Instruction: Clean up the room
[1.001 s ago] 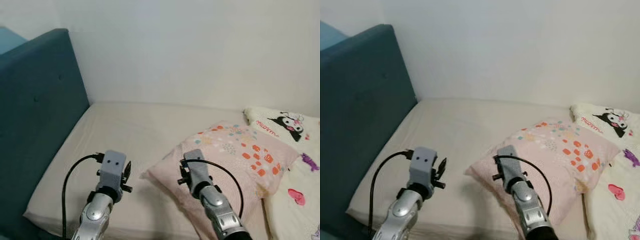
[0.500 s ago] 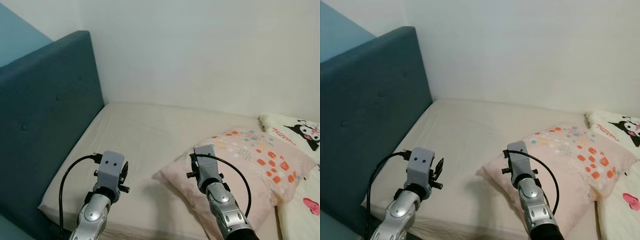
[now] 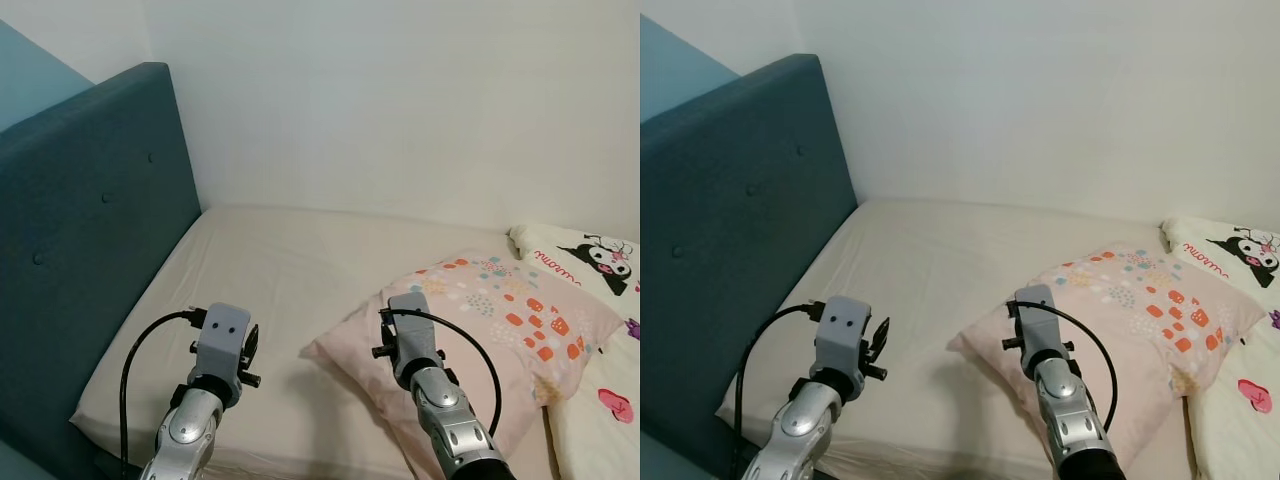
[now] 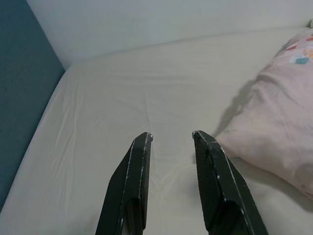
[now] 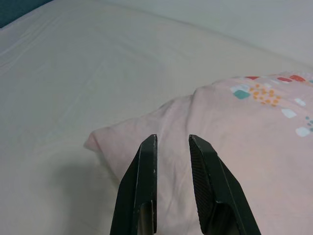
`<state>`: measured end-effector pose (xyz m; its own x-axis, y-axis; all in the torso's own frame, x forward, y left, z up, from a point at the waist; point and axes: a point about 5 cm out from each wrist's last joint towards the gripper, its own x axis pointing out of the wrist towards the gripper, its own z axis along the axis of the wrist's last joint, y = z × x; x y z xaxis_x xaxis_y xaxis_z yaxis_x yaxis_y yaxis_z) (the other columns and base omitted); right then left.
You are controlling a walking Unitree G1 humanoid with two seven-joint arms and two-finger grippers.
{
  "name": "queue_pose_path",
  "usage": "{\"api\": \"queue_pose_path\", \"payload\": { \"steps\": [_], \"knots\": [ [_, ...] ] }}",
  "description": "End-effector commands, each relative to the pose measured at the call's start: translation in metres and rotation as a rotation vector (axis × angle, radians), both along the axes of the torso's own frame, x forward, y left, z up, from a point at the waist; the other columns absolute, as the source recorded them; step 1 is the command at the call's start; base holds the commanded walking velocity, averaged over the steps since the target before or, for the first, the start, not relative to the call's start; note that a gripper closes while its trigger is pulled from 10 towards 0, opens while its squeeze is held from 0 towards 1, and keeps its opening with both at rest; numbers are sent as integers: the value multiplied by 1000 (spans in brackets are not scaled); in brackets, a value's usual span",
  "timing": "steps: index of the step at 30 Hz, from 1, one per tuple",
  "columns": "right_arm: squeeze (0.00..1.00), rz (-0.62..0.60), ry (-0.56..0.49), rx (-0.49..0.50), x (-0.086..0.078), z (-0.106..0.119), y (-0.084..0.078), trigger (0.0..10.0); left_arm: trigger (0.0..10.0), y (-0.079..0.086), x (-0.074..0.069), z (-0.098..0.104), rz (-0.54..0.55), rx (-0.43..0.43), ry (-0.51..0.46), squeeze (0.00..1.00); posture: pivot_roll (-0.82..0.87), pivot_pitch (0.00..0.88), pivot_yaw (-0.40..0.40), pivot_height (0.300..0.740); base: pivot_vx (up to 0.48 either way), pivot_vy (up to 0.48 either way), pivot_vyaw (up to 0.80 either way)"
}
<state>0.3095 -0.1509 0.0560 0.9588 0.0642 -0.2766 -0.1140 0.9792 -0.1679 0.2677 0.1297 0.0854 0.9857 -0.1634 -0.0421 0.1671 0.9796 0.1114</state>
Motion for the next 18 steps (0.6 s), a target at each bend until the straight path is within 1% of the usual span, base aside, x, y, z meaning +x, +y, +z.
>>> {"api": "queue_pose_path", "payload": {
  "steps": [1, 11, 18],
  "knots": [
    [0, -10, 12, 11, -2, -2, -1, 10000, 10000, 0, -3, -3, -3, -6, 11, 0, 52, 20, -28, 671, 0, 0, 0],
    [0, -2, 13, 13, -2, -2, 0, 10000, 10000, 0, -3, -3, -5, -6, 11, 0, 53, 17, -27, 641, 0, 0, 0],
    [0, -2, 6, 10, -3, -2, 0, 10000, 10000, -2, -3, -2, -16, -8, 10, 0, 54, 14, -24, 641, 0, 0, 0]
  ]
}}
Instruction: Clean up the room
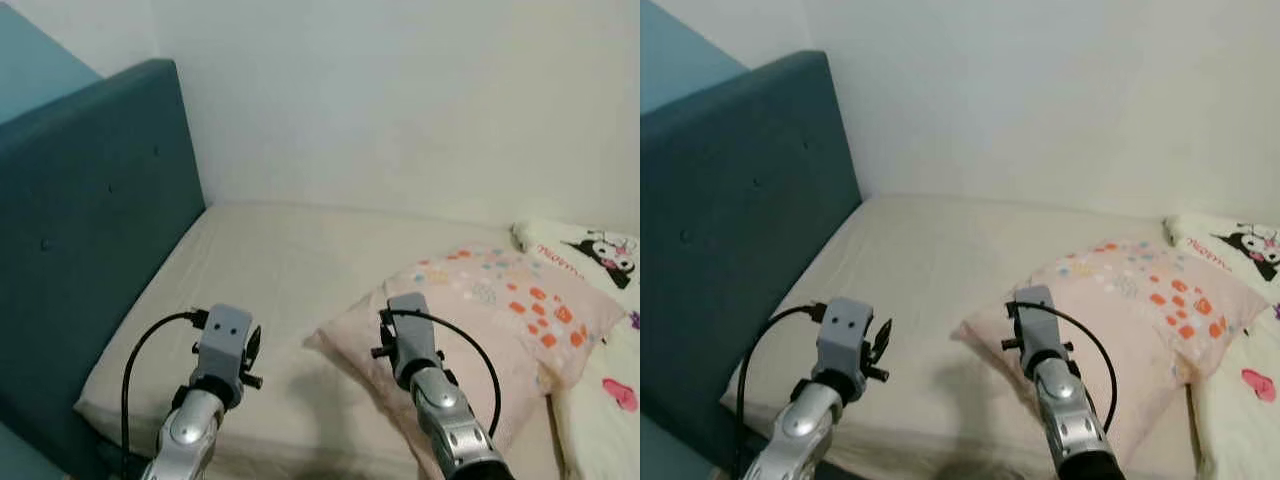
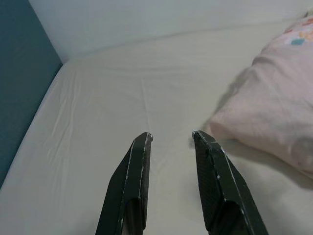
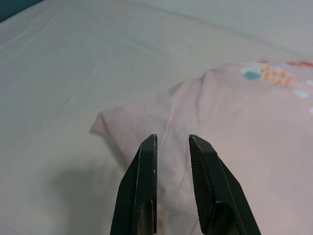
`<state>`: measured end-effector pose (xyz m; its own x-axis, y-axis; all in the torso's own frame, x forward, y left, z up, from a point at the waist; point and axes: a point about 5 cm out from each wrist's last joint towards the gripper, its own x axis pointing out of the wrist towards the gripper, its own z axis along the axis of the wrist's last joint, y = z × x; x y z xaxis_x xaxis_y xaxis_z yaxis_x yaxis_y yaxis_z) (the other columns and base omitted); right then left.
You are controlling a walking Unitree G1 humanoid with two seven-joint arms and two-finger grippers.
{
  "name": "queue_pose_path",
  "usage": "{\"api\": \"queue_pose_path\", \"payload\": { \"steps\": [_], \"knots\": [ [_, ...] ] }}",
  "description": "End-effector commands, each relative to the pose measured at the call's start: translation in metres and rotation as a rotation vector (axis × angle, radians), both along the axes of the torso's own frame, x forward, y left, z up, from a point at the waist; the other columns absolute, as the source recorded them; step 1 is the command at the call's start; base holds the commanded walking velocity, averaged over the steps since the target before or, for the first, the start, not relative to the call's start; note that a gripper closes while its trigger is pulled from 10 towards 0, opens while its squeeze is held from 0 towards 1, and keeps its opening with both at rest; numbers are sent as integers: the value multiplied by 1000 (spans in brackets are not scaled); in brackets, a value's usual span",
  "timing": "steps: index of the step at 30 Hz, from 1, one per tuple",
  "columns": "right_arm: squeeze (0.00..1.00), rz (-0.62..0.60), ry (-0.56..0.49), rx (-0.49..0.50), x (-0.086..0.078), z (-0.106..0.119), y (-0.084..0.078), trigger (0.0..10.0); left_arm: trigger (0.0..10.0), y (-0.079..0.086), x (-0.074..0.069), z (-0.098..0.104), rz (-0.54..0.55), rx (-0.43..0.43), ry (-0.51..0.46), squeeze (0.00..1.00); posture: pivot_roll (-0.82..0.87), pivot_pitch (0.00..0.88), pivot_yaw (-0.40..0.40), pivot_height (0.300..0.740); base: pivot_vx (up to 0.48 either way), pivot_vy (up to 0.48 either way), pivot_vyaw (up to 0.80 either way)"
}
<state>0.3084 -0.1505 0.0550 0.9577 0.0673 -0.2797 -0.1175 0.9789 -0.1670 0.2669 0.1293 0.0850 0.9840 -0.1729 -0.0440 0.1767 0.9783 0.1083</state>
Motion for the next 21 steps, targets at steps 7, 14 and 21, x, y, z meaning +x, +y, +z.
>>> {"api": "queue_pose_path", "payload": {
  "steps": [7, 14, 21],
  "knots": [
    [0, -13, 3, 9, -2, -2, -1, 10000, 10000, -5, -2, -2, -29, -6, 8, 0, 53, 9, -18, 641, 0, 0, 0],
    [0, -23, 4, 18, -4, -2, -1, 10000, 10000, -7, -1, -1, -47, -4, 5, 0, 52, 9, -15, 641, 0, 0, 0],
    [0, -29, 19, 39, -5, -4, -1, 10000, 10000, -7, -1, -1, -56, 5, 6, 0, 55, 19, -15, 621, 0, 0, 0]
  ]
}}
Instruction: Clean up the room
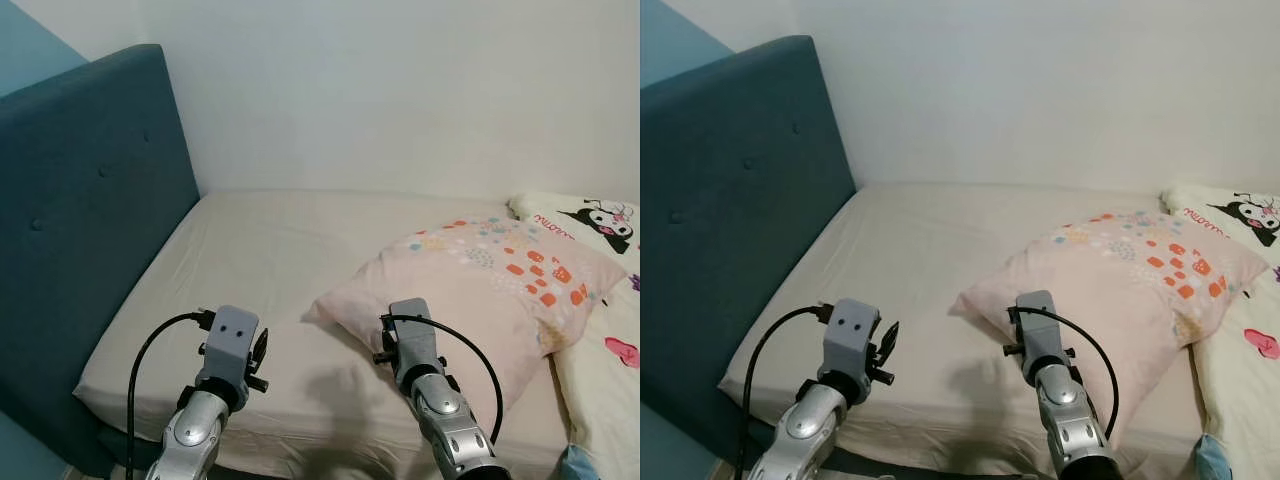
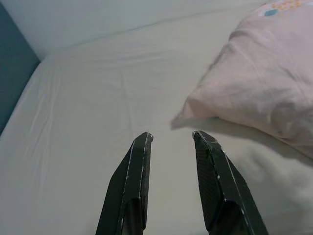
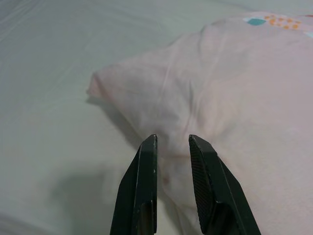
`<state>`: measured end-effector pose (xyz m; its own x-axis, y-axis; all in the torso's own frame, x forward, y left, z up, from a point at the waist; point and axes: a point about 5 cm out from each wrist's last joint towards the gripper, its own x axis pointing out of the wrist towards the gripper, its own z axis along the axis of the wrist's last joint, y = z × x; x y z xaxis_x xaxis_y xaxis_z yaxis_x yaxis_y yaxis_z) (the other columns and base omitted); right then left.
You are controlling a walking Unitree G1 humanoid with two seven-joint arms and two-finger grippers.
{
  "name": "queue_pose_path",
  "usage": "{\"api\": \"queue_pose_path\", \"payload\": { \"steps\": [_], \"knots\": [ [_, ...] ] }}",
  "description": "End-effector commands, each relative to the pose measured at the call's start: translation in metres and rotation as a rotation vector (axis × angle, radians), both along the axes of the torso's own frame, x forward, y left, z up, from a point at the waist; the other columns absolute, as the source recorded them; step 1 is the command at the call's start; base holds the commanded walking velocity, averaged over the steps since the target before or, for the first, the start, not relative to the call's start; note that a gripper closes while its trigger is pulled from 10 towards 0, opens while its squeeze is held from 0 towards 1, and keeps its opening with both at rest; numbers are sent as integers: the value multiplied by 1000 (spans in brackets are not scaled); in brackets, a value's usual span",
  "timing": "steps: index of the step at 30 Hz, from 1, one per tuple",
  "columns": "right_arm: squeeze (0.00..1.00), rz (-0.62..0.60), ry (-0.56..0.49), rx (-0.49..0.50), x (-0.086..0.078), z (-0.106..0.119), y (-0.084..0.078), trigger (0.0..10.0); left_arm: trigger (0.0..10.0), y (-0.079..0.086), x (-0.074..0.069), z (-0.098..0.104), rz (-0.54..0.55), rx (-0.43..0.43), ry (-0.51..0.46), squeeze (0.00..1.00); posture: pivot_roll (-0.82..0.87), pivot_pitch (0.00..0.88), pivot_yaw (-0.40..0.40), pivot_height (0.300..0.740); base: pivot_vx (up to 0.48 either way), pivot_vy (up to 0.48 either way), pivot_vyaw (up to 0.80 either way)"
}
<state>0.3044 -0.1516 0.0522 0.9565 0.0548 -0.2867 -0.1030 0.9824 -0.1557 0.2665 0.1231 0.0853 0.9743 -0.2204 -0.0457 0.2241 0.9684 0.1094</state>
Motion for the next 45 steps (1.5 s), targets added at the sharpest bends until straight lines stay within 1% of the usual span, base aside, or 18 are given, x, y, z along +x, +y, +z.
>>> {"api": "queue_pose_path", "payload": {
  "steps": [1, 4, 6, 21, 25, 35, 39, 41, 44, 45],
  "knots": [
    [0, -13, 12, 31, -2, -1, 0, 10000, 10000, -1, -1, -1, -8, 4, 5, 0, 55, 19, -15, 616, 0, 0, 0],
    [0, -13, 14, 32, -2, -2, 0, 10000, 10000, -1, -1, -1, -9, 4, 6, 0, 54, 23, -13, 606, 0, 0, 0],
    [0, -16, 17, 32, -4, -3, 0, 10000, 10000, -1, -1, -1, -11, 4, 7, 0, 52, 27, -11, 592, 0, 0, 0],
    [0, -15, 36, 45, -6, -5, 2, 10000, 10000, -2, -1, -1, -35, 3, 14, 0, 57, 37, -15, 592, 0, 0, 0],
    [0, -13, 39, 51, -7, -5, 3, 10000, 10000, -2, -2, -2, -38, 2, 16, 0, 56, 38, -15, 572, 0, 0, 0],
    [0, -7, 36, 50, -7, -4, 4, 10000, 10000, -2, -3, -3, -49, 1, 21, 0, 54, 39, -15, 572, 0, 0, 0],
    [0, -16, 15, 47, -5, -2, 3, 10000, 10000, 0, -2, -3, -46, -4, 22, 0, 55, 39, -15, 572, 0, 0, 0],
    [0, -43, -26, 43, -2, 5, -1, 10000, 10000, 4, 1, -1, -28, -31, 25, 0, 56, 40, -15, 572, 0, 0, 0],
    [0, -56, -42, 39, -1, 7, -2, 10000, 10000, 5, 1, -1, -20, -42, 25, 0, 56, 40, -15, 572, 0, 0, 0],
    [0, -64, -60, 8, 1, 10, -5, 10000, 10000, 6, 2, 0, -14, -73, 28, 0, 55, 43, -13, 572, 0, 0, 0]
  ]
}}
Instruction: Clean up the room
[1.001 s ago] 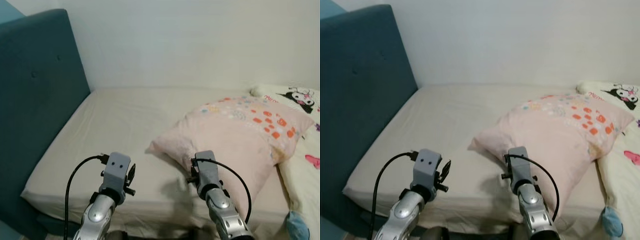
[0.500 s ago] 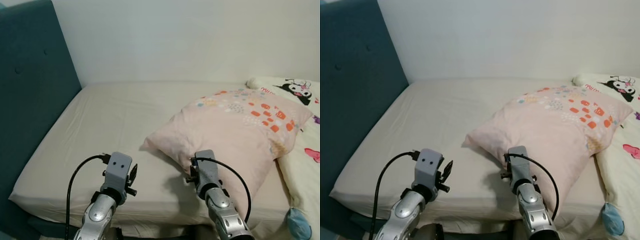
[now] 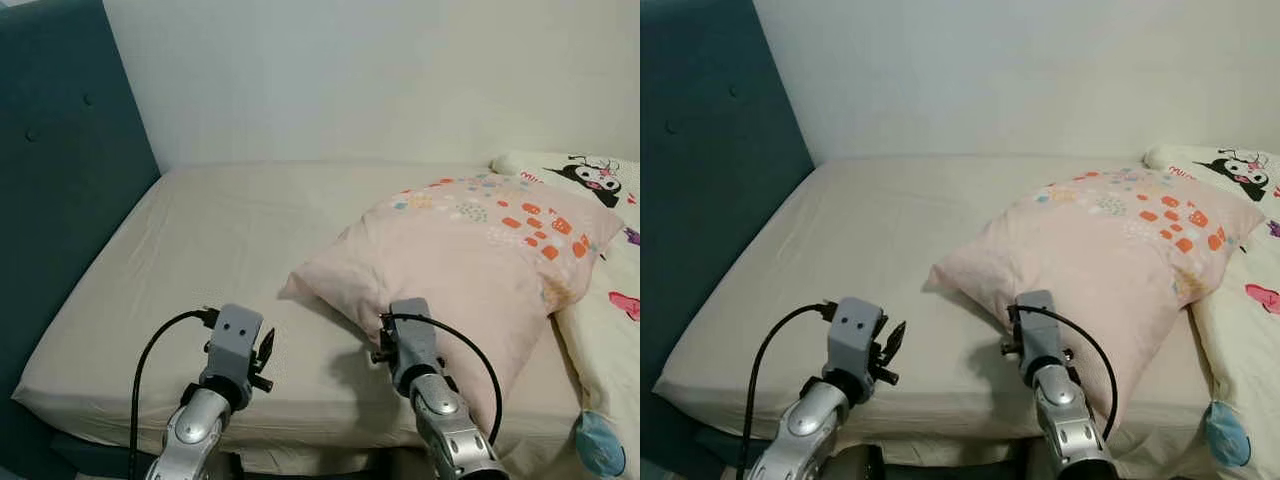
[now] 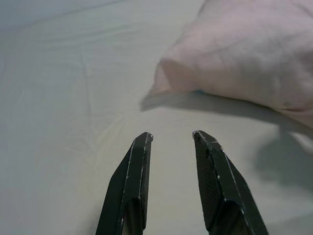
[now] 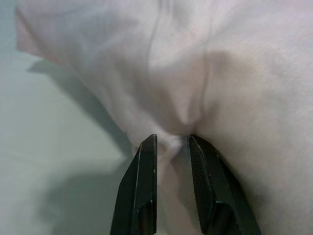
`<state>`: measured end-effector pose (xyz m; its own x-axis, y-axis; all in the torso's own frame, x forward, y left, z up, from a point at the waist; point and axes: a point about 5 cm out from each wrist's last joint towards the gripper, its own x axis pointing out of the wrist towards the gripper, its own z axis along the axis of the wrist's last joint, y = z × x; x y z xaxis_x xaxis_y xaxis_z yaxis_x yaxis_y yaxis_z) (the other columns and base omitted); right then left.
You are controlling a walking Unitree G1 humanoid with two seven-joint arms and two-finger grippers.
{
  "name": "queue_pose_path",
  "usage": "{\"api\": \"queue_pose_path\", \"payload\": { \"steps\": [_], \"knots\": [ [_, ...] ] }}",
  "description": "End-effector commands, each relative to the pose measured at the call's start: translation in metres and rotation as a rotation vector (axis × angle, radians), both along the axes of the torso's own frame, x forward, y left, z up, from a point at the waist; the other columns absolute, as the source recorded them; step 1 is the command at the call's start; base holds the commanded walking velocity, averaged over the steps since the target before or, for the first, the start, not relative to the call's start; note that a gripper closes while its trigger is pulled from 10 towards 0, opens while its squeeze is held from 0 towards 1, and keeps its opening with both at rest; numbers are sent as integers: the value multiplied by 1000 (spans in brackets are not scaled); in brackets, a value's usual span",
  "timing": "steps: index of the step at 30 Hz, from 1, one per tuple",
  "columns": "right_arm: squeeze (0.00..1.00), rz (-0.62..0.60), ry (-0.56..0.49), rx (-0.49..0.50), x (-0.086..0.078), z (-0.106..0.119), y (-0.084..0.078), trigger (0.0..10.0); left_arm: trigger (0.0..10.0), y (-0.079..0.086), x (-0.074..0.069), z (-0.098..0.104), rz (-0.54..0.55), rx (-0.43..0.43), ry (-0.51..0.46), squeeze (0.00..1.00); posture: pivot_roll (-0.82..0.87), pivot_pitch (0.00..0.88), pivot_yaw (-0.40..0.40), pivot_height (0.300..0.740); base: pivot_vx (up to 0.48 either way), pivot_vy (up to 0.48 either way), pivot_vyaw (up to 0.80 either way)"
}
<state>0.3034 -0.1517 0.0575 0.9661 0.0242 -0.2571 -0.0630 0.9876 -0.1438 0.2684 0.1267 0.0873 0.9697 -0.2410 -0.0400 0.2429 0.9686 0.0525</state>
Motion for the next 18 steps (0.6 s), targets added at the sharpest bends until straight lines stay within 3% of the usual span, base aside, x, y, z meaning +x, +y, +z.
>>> {"api": "queue_pose_path", "payload": {
  "steps": [1, 2, 7, 8, 9, 10, 18],
  "knots": [
    [620, -23, -52, -33, 4, 8, -7, 10000, 10000, 3, 2, -1, 11, -74, 33, 0, 53, 45, -13, 572, 0, 0, 0],
    [1000, -20, -81, -43, 6, 13, -8, 10000, 10000, 4, 4, 1, 18, -138, 47, 0, 53, 47, -13, 572, 0, 0, 0],
    [1000, -11, -158, -33, 9, 27, -9, 10000, 10000, 6, 15, 1, 50, -264, 82, 43, 49, 59, -11, 572, 0, 0, 0],
    [1000, -13, -197, -31, 9, 34, -9, 10000, 10000, 6, 20, -1, 53, -293, 98, 706, 49, 59, -11, 572, 0, 0, 0],
    [1000, -14, -224, -31, 9, 38, -10, 10000, 10000, 6, 23, -2, 54, -310, 108, 706, 49, 59, -11, 572, 0, 0, 0],
    [1000, -21, -258, -41, 10, 45, -12, 10000, 10000, 6, 26, -1, 49, -327, 112, 1000, 39, 63, -2, 572, 0, 0, 0],
    [1000, 58, -381, -180, 16, 74, -9, 10000, 10000, 0, 37, 0, -18, -390, 153, 1000, 17, 71, 18, 572, 0, 0, 0]
  ]
}}
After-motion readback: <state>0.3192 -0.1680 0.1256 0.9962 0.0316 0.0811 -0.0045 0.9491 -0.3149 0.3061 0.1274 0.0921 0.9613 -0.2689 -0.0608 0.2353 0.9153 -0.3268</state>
